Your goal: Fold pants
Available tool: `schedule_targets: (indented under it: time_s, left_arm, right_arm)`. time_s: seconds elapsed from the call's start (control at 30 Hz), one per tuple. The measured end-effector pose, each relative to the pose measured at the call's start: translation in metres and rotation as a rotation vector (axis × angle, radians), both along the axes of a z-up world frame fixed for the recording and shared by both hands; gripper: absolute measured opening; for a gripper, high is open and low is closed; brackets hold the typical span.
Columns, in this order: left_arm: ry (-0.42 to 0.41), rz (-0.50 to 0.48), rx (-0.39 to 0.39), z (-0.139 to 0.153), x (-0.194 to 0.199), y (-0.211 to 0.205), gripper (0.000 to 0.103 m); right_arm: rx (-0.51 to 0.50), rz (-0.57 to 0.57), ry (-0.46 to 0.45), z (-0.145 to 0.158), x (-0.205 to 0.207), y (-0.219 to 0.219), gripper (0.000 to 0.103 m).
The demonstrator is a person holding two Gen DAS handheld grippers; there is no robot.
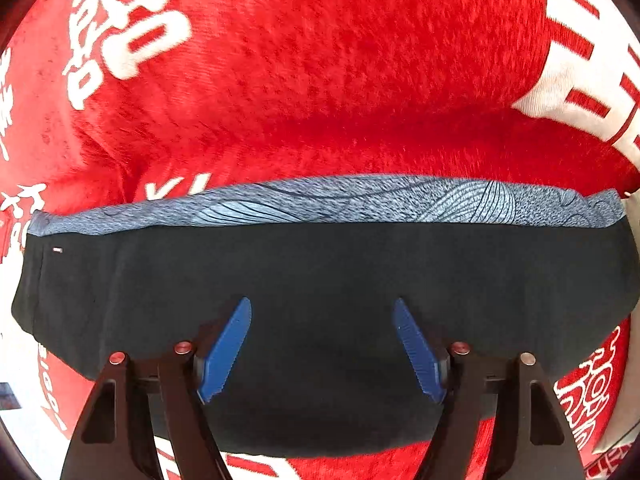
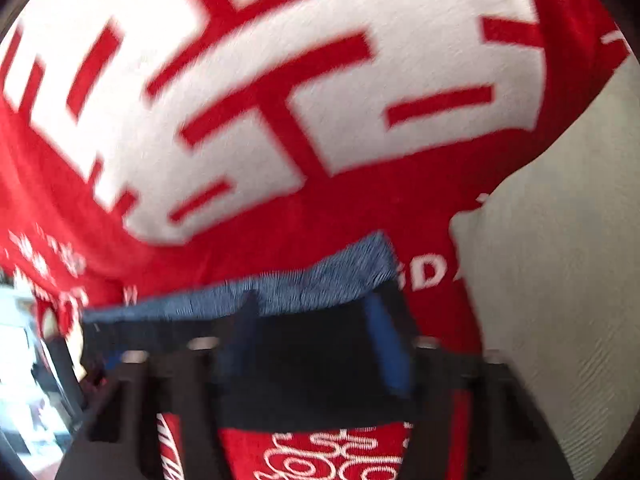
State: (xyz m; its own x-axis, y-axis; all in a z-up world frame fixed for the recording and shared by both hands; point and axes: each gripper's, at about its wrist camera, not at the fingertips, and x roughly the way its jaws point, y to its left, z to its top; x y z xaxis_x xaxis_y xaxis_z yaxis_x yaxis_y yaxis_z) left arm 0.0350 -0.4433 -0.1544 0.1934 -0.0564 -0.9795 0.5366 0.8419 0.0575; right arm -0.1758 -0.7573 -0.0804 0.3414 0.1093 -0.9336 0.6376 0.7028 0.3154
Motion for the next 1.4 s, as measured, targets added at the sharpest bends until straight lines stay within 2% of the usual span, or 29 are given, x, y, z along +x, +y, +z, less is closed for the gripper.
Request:
schedule_targets:
  time_s: [0.03,0.13,0.2,0.23,0.27,0.33,0.43,0.5,0.57,0.6,0.67,0.7,0.73,0.8,0.93,1.0,1.17,1.33,1.4]
  left_arm:
    - [0.015,-0.001,0.012,-0.006,-0.002,-0.003,0.075]
    - [0.011,-0.013,0.035,-0.016,-0.01,-0.005,0.076]
    - [0.008,-0.022,0.038,-0.014,-0.012,-0.005,0.076]
    - [0.014,-0.026,0.043,-0.012,-0.011,-0.005,0.076]
    - [0.009,-0.025,0.044,-0.008,-0.008,-0.004,0.076]
    - [-0.021,-0.02,0.031,-0.002,0.002,-0.005,0.075]
    - [-0.035,0.029,0.021,-0.001,0.023,-0.008,0.076]
    - [-0.024,0.069,-0.003,-0.006,0.037,-0.014,0.076]
    - [-0.044,0.07,0.028,-0.021,0.049,-0.023,0.076]
    - [-0.048,0.079,0.03,-0.026,0.054,-0.025,0.08]
    - [-0.066,0.147,0.031,-0.028,0.066,-0.02,0.083]
    - [-0.056,0.193,0.045,-0.03,0.077,-0.013,0.083]
    - [-0.043,0.227,0.041,-0.029,0.085,-0.005,0.083]
    - [-0.035,0.273,0.052,-0.02,0.096,0.016,0.083]
    - [-0.118,0.21,0.142,0.005,0.096,0.063,0.083]
    - [-0.146,0.203,0.202,0.012,0.099,0.1,0.083]
    - [-0.165,0.295,0.286,0.016,0.124,0.186,0.083]
    - [-0.141,0.411,0.282,0.003,0.164,0.271,0.083]
    - [-0.14,0.415,0.277,-0.006,0.17,0.297,0.083]
  right_arm:
    - [-0.013,0.021,0.017,-0.005,0.002,0.005,0.033]
    - [-0.045,0.084,0.069,-0.034,0.014,0.021,0.032]
    - [-0.134,0.115,0.149,-0.056,0.014,0.023,0.021]
    - [-0.141,0.106,0.146,-0.061,0.01,0.019,0.013]
    - [-0.132,0.07,0.11,-0.06,0.002,0.013,0.013]
    - [-0.106,0.035,0.104,-0.058,-0.007,0.009,0.013]
    - [-0.106,0.036,0.105,-0.058,-0.016,0.011,0.013]
    - [-0.136,0.053,0.109,-0.057,-0.016,0.017,0.016]
    - [-0.161,0.066,0.114,-0.058,-0.013,0.028,0.021]
    - [-0.17,0.074,0.116,-0.058,-0.012,0.032,0.024]
    - [-0.159,0.084,0.107,-0.057,-0.011,0.036,0.038]
    - [-0.149,0.085,0.103,-0.056,-0.007,0.043,0.042]
    - [-0.135,0.081,0.097,-0.055,-0.007,0.043,0.047]
    - [-0.118,0.053,0.098,-0.052,-0.007,0.047,0.049]
    - [-0.118,-0.001,0.117,-0.039,-0.009,0.061,0.055]
    - [-0.124,-0.01,0.108,-0.029,-0.011,0.075,0.056]
    - [-0.124,0.027,0.097,-0.017,-0.003,0.145,0.058]
    - [-0.073,0.094,0.095,-0.02,0.02,0.233,0.059]
    - [-0.041,0.105,0.08,-0.02,0.026,0.247,0.059]
